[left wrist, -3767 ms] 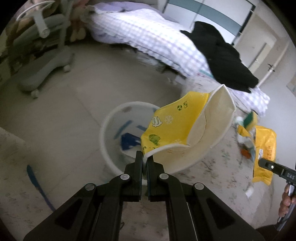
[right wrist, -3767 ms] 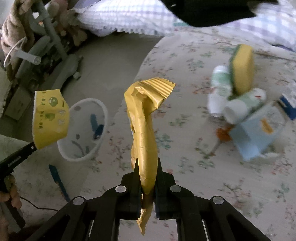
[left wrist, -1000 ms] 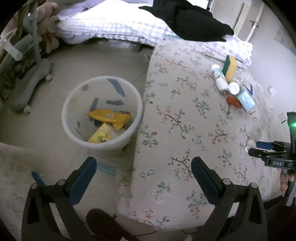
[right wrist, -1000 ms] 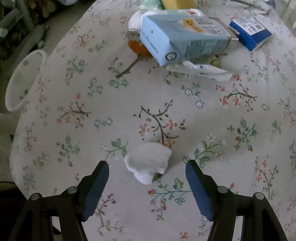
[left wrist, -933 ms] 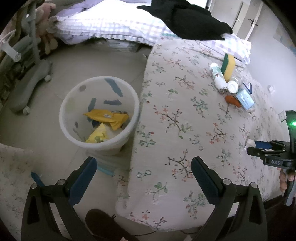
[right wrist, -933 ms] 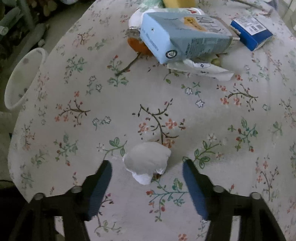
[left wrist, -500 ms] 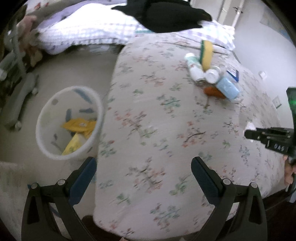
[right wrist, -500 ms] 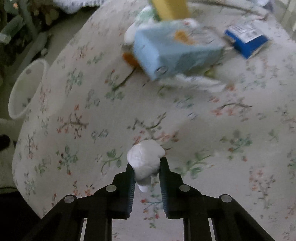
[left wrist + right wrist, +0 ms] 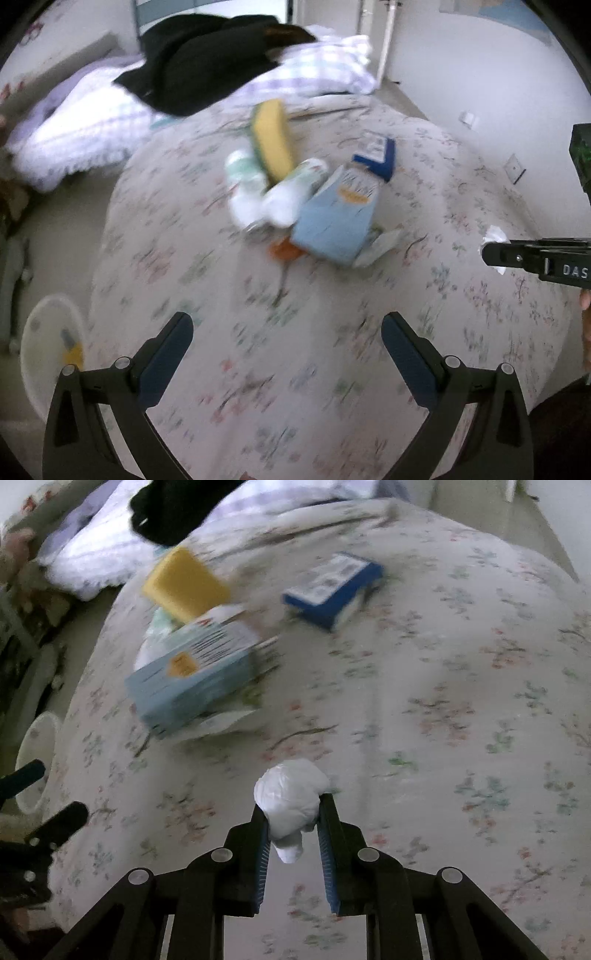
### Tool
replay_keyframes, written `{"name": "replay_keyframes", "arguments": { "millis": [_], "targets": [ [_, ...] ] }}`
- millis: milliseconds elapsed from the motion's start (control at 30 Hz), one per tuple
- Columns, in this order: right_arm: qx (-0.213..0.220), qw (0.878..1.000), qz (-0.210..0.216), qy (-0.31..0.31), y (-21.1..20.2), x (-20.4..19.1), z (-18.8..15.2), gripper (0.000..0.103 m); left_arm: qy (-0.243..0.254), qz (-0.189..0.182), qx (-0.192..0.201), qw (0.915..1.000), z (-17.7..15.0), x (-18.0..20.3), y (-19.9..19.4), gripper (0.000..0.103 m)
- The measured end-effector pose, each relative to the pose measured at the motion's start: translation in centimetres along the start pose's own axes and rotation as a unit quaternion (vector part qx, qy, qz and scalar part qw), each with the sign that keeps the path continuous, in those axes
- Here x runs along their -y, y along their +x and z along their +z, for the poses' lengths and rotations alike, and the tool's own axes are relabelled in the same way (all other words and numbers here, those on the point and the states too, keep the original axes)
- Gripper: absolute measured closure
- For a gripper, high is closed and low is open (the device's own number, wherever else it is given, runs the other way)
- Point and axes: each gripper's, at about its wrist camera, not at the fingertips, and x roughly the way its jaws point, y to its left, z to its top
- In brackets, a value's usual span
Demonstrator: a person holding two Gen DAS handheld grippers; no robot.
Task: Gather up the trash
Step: 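Grasp the light blue milk carton with the left tool while the right tool holds the tissue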
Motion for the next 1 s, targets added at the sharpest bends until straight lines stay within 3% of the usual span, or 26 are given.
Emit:
{"name": "replay_keyframes", "arguments": {
  "millis": [300,500,600,1000],
  "targets": [
    [0.003,0.999,0.002,0.04,-0.2,3.6,1.1,0.081,-0.018,-0.053,0.047,0.9973,3.2,1.0,2.8,0.008],
    [0.001,0.999,0.009,0.045,0.0,4.4,1.8,0.081,-0.01,-0.065,0.036,0.9972,3.7,1.3,4.1,0.025],
    [0.003,0.999,0.015,0.047,-0.2,4.5,2.0,0.081,0.004,-0.066,0.018,0.9976,3.4,1.7,4.9,0.041],
    [0.015,0.999,0.016,0.043,-0.9,3.1,2.9,0.081,-0.012,-0.097,0.074,0.9924,3.1,0.6,0.1,0.042]
  ]
}}
